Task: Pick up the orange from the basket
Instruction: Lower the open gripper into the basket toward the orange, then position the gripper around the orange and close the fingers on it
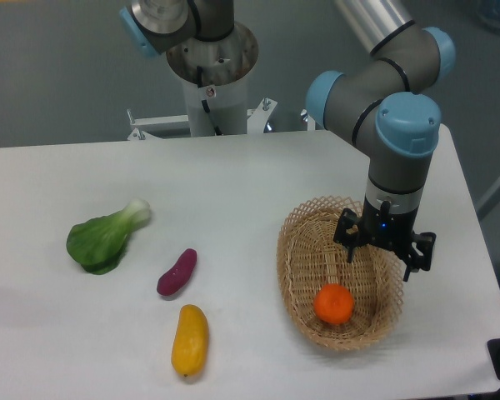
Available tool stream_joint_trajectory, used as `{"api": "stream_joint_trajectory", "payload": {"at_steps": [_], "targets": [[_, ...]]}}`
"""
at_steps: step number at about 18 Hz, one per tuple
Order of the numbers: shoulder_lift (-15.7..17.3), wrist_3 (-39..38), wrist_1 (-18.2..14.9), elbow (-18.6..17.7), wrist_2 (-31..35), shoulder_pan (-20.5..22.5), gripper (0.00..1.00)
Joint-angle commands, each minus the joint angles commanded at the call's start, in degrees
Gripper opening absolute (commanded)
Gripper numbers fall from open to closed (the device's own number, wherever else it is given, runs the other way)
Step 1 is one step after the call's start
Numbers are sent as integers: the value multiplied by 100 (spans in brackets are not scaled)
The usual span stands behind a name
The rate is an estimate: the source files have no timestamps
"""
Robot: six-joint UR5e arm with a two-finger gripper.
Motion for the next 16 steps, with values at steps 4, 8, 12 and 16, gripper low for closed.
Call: {"api": "stream_joint_trajectory", "payload": {"at_steps": [4,8,12,16], "targets": [[-105,-193,149,-17,0,-18,100],[-378,-862,387,-44,-17,-79,100],[-510,-923,483,-70,-61,-97,100],[-633,-1362,536,-219,-123,-342,100]]}}
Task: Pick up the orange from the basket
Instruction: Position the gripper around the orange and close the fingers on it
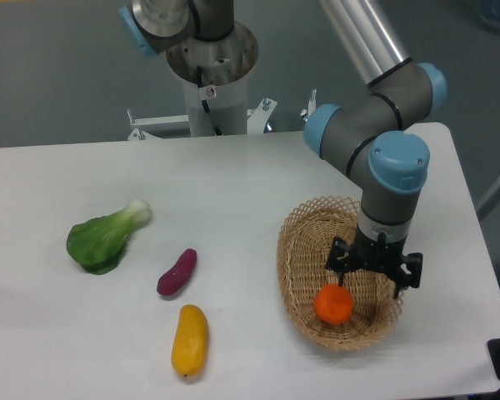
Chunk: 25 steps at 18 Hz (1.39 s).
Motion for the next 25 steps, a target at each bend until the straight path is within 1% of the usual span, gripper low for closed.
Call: {"api": "stream_joint_trajectory", "payload": {"at_steps": [3,4,5,8,11,15,18,21,25], "targets": [[35,-19,79,-115,-17,-18,100],[26,34,140,-228,0,-18,100],[17,43,202,-255,9,-18,100],[-35,43,264,-273,44,-18,100],[-132,17,431,-282,44,-27,100],[-194,26,457,-264,44,-27,100],[-202,17,536,-299,44,-27,100],[-194,-1,905,-475,44,-27,100],[-176,34,950,-528,44,-27,81]]}}
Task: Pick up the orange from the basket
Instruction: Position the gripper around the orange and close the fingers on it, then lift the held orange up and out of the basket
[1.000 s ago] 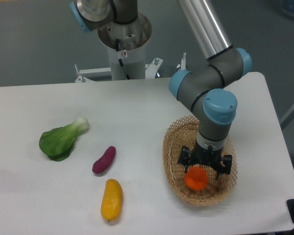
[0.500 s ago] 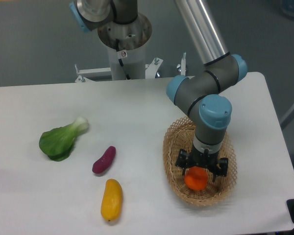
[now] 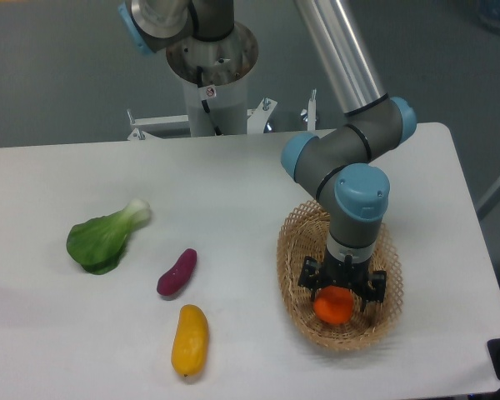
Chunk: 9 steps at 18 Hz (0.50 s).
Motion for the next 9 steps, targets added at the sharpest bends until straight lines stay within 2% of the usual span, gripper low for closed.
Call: {"api": "stream_joint_trajectory", "payload": {"at_steps": [3,6,9], "targets": [[0,0,0,17,9,0,70],[18,0,0,96,44,9,70],[184,18,-26,281,44,44,70]]}}
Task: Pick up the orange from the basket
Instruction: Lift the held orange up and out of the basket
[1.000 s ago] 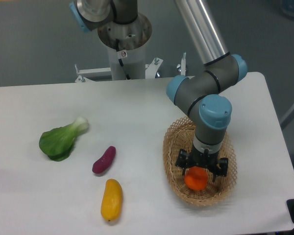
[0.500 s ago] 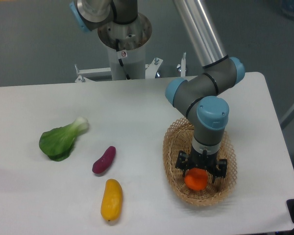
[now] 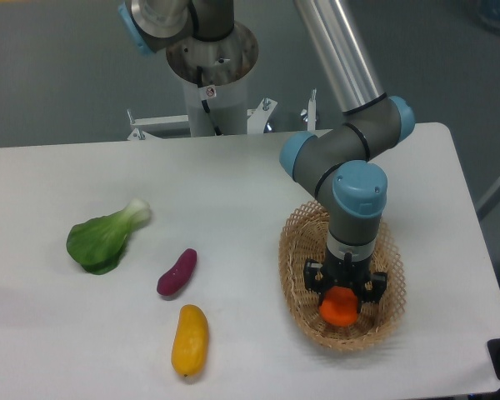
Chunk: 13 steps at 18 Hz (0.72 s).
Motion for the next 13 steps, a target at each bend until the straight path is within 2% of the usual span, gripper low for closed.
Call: {"api": "stream_joint_trajectory", "payload": {"at_steps": [2,4,6,8,10,11,13], "targets": [[158,113,-26,-61,0,44,66],[387,577,-79,-70,-9,236,67],[580,974,-289,0,-9,299,67],[669,1046,-675,192,0,386,67],[853,1081,-1271,438,0,465,67],[914,1255,-1692,640,-9,509,67],[1063,1493,-2151,817,-9,624,67]]}}
